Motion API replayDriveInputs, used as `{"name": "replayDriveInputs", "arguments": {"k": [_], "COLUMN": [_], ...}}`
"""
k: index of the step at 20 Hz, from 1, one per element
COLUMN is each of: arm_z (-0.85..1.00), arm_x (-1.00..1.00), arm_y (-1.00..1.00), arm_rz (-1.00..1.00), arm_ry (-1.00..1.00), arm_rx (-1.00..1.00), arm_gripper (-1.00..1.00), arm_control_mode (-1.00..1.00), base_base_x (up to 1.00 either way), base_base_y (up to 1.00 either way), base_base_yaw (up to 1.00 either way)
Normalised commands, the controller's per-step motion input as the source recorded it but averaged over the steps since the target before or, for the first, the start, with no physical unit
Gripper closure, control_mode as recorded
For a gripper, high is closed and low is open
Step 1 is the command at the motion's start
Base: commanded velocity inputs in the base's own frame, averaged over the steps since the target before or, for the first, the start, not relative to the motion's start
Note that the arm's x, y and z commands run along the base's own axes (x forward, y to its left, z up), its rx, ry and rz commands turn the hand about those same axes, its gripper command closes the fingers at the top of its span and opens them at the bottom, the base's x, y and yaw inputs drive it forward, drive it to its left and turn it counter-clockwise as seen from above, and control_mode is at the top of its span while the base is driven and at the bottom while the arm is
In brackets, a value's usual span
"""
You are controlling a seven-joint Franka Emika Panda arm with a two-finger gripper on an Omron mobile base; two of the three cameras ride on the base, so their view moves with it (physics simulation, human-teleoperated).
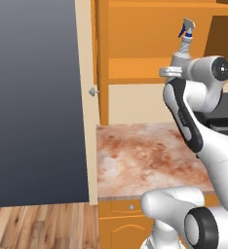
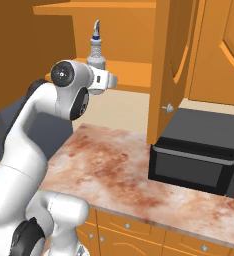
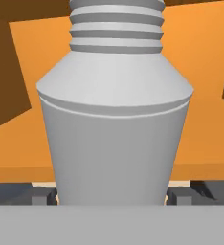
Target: Move the cutting board and knife to the sink. Then move spray from the cabinet to the counter.
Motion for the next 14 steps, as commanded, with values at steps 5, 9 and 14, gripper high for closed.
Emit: {"name": "replayDriveInputs", "arguments": {"k": [5,9,14], "arm_z": [-0.12,-0.21,-0.27], "arm_x": [-0.44,-0.29,-0.09], "arm_y": [0.08,0.07,0.08], "arm_rz": [0.00,0.00,0.00], "arm_ry": [-0.11,-0.05,0.00], "arm_rx": [-0.04,-0.12,-0.13], "arm_gripper": [1.00,1.00,1.00], "arm_control_mode": [-1.00,-1.00,-1.00], "base_base_x": [0.00,0.00,0.00], "base_base_y": [0.00,0.00,0.00], "base_base_yaw": [0.00,0.00,0.00]}}
